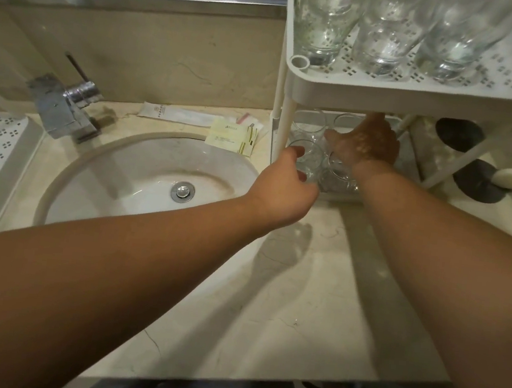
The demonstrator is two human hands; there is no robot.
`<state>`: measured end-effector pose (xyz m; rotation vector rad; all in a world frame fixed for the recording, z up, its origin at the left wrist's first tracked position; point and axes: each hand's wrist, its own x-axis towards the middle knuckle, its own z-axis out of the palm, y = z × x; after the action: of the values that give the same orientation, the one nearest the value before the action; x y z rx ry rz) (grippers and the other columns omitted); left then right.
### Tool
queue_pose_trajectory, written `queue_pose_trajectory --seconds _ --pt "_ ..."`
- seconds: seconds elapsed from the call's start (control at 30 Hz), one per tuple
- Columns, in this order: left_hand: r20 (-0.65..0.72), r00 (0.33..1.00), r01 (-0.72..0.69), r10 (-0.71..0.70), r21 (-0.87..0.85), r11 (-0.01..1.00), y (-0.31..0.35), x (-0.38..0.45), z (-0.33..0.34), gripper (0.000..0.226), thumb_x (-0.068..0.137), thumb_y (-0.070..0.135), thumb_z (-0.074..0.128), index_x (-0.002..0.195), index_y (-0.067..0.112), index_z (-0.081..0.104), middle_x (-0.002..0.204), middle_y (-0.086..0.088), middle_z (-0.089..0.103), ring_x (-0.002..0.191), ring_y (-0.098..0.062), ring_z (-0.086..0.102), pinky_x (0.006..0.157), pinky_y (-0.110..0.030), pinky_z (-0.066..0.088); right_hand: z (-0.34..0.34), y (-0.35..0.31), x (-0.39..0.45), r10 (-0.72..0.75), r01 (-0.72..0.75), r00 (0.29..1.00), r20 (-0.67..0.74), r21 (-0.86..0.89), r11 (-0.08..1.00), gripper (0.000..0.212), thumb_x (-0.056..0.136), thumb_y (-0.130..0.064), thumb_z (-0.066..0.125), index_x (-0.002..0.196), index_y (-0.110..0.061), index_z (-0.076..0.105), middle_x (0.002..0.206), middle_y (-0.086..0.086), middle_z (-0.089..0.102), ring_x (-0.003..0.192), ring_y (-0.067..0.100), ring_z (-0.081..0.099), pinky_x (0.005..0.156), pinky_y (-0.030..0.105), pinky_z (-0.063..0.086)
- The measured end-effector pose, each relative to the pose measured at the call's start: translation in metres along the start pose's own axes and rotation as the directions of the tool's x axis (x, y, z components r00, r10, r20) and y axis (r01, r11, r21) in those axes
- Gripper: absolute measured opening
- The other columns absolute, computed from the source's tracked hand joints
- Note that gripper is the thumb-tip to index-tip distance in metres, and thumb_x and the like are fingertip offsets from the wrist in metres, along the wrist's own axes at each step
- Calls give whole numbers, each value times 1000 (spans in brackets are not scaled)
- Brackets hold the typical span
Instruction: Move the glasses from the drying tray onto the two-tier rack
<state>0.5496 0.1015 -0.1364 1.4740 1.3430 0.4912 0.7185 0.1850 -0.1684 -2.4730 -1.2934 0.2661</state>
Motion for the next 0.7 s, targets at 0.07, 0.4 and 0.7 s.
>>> queue_pose_trajectory --seconds 0.07,0.4,0.7 --pt "14 1000 -6 6 2 1000 5 -3 0 66 89 18 56 150 23 32 113 -4 62 94 -23 69 70 -30 56 -9 4 -17 -24 31 997 -79 80 996 78 73 -63 61 134 -16 49 134 8 58 124 29 54 105 40 41" --pt "35 946 -324 322 127 937 43 -38 -9 43 93 21 55 135 29 54 107 14 62 73 1 62 53 -7 44 -96 23 -115 -129 203 956 -263 280 938 31 83 -41 62 107 -21 64 100 -7 65 93 17 62 72 31 46" --pt "-107 806 -571 582 114 813 129 -47 -60 39 90 12 54 125 28 62 100 17 65 77 -1 63 69 -14 50 -200 -30 -113 -418 526 825 -380 246 814 26 86 -30 61 110 -22 60 101 -10 61 93 12 57 76 33 50"
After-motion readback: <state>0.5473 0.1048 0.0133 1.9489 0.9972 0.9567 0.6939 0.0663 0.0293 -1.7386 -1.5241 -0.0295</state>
